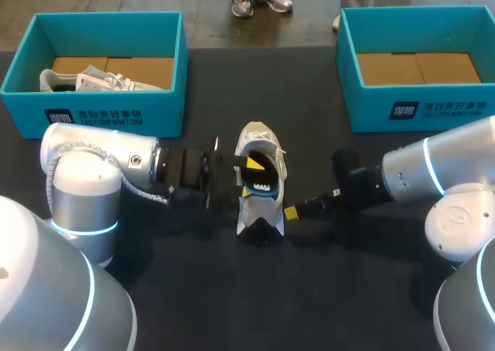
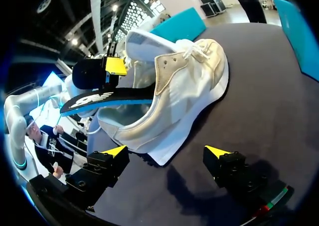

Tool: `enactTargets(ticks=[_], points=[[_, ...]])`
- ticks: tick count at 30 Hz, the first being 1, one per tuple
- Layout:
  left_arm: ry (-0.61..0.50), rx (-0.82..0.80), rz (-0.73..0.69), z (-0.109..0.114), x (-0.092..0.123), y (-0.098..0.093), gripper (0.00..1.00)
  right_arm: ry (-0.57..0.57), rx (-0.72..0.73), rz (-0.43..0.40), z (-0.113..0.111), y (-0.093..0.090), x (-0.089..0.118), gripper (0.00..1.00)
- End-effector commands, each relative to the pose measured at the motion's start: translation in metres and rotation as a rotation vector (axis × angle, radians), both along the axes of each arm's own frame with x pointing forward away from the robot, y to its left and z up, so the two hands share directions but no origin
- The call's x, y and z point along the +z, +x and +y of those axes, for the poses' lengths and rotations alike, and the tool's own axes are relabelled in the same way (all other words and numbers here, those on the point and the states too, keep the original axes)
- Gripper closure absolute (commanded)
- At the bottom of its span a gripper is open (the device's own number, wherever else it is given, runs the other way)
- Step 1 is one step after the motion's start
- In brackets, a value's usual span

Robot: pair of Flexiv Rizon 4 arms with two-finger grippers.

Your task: Take the shoe out of the shoebox, open the shoe tongue, remove and reinsert the insole, then place the shoe into the shoebox

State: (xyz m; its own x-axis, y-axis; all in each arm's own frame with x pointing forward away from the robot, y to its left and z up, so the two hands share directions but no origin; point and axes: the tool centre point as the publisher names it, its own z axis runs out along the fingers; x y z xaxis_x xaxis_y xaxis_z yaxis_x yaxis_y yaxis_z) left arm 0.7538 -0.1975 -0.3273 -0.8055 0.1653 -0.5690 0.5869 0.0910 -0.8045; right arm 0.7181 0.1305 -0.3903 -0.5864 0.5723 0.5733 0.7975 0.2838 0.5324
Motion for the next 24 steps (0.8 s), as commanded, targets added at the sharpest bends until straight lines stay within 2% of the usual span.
enactTargets(ticks=[1,2,4,8,17,19,22,24], points=[[0.024,0.005,0.004,0.000,0.000,-0.001,0.64,-0.001,-0.003,-0.001,0.000,-0.001,0.000,0.00],[0.029,0.007,0.004,0.001,0.000,0.000,0.64,-0.001,-0.003,-0.001,0.000,-0.001,0.000,0.00],[0.049,0.016,0.010,0.001,-0.001,0.001,0.70,-0.001,-0.003,-0.002,0.000,-0.001,0.000,0.00],[0.098,0.036,0.010,0.002,-0.004,0.003,0.71,-0.001,-0.004,-0.003,0.000,-0.001,0.000,0.00],[0.155,0.037,0.010,0.003,-0.009,0.002,0.83,0.001,-0.002,-0.003,0.000,0.001,0.000,0.00],[0.173,0.041,0.008,0.003,-0.011,0.003,0.87,0.001,-0.001,-0.004,0.000,0.001,0.000,0.00],[0.197,0.040,0.003,0.003,-0.016,0.004,1.00,0.001,-0.001,-0.004,0.000,0.001,0.000,0.00],[0.206,0.040,-0.005,0.003,-0.018,0.005,1.00,0.001,-0.001,-0.003,0.000,0.002,0.000,0.00]])
